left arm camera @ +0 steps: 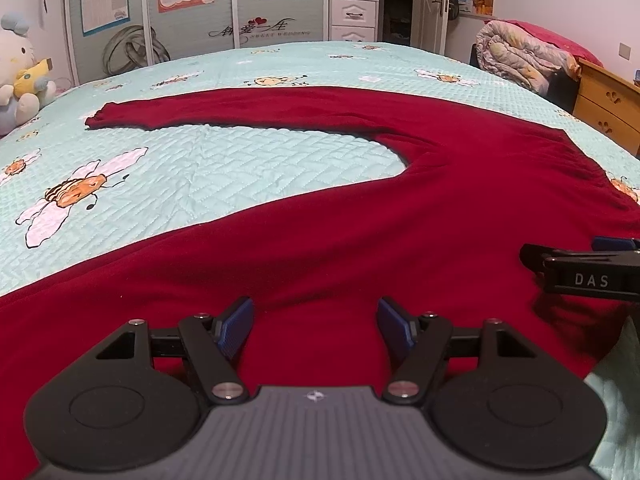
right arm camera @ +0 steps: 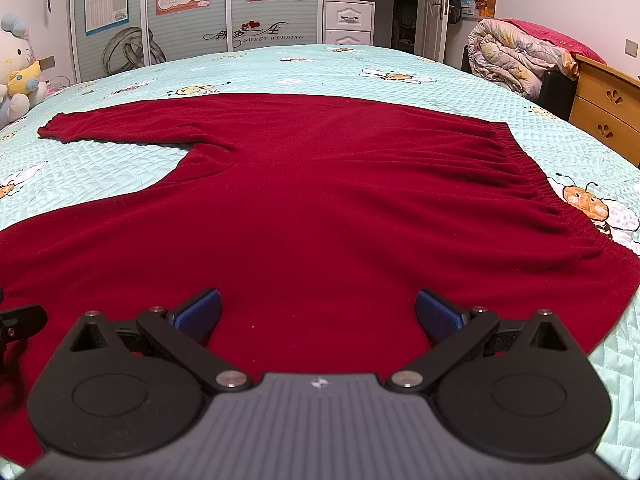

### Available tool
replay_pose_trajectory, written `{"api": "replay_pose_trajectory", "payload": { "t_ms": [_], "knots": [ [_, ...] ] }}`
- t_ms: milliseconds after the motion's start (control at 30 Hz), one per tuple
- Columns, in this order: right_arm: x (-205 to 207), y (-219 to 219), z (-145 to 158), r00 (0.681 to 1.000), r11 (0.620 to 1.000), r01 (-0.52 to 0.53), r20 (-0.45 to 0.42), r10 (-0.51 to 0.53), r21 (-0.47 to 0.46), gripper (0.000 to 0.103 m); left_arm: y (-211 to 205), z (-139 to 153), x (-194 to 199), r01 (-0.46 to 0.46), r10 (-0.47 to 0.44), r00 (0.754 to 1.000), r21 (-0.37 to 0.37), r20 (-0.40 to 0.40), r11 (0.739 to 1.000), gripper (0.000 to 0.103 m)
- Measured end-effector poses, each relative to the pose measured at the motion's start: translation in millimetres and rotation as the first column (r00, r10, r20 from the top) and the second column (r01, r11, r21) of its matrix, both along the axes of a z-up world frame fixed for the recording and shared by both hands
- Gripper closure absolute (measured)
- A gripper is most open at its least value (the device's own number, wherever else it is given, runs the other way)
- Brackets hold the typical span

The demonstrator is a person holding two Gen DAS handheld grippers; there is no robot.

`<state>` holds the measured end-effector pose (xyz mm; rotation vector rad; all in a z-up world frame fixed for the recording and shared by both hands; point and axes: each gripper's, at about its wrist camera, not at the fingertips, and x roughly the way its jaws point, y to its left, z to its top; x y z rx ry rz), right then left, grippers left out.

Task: Fold clothes

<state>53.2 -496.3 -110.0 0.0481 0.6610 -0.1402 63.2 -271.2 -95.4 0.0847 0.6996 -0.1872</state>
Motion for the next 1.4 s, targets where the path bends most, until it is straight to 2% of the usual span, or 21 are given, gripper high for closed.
{"api": "replay_pose_trajectory", "payload": {
  "t_ms": [333,500,600,700,767,833,933,1000,1067,1133,1167,1200,1267,1400],
  "knots": [
    [0.8,-1.4,0.0,1.0,1.0,0.0,0.0,0.0,-0.002,0.001,-3.3,1.2,0.9,-0.007,0.007,1.0,0.018,-0.006,1.0,0.03],
    [1.4,-3.6,3.0,1.0,1.0,-0.003,-0.006,0.003,0.013,0.001,-3.7,12.1,5.9,-0.02,0.021,0.999,0.016,-0.048,1.0,0.032],
    [-12.8,-23.5,11.4,0.999,0.986,-0.003,0.041,-0.004,0.169,0.001,-2.0,27.5,1.5,-0.02,0.02,1.0,-0.028,-0.02,0.999,0.033],
    [-36.3,-58.0,18.8,0.994,0.921,0.032,0.084,-0.07,0.389,0.001,-4.9,46.4,1.1,0.015,-0.014,1.0,-0.049,0.027,0.999,0.032],
    [-45.4,-83.4,16.4,0.992,0.85,0.052,0.07,-0.103,0.524,0.001,-9.0,58.8,8.2,0.042,-0.04,0.999,-0.071,0.033,0.997,0.032],
    [-53.1,-108.9,13.0,0.991,0.76,0.07,0.045,-0.13,0.646,0.001,-17.3,66.8,18.9,0.093,-0.09,0.995,-0.089,0.029,0.992,0.031],
    [-49.6,-133.4,13.8,0.986,0.679,0.113,0.001,-0.165,0.726,0.001,-36.1,73.9,35.4,0.18,-0.179,0.984,-0.093,0.027,0.979,0.031],
    [-45.4,-144.3,13.9,0.978,0.606,0.151,-0.029,-0.206,0.781,0.001,-48.8,70.4,47.3,0.226,-0.227,0.974,-0.096,0.007,0.969,0.031],
    [-41.8,-149.9,5.7,0.969,0.502,0.175,-0.057,-0.242,0.847,0.001,-56.1,54.4,64.1,0.215,-0.222,0.973,-0.103,-0.067,0.971,0.031],
    [-41.9,-152.3,-7.7,0.967,0.382,0.138,-0.042,-0.251,0.914,0.001,-55.0,30.9,77.6,0.154,-0.168,0.973,-0.092,-0.157,0.984,0.04],
    [-43.0,-151.4,-12.0,0.97,0.347,0.1,-0.014,-0.243,0.933,0.001,-51.9,18.5,83.1,0.121,-0.136,0.971,-0.086,-0.199,0.989,0.042],
    [-44.4,-150.0,-15.6,0.972,0.317,0.061,0.015,-0.233,0.946,0.001,-49.0,15.5,81.4,0.119,-0.135,0.972,-0.09,-0.192,0.989,0.04],
    [-42.2,-148.2,-16.4,0.979,0.301,0.007,0.056,-0.197,0.953,0.001,-43.5,13.5,74.7,0.13,-0.145,0.977,-0.101,-0.158,0.986,0.04],
    [-19.4,-152.7,-6.8,0.985,0.359,-0.024,0.083,-0.149,0.933,0.001,-32.4,33.6,77.0,0.098,-0.121,0.985,-0.176,-0.123,0.98,0.043]
  ]
}}
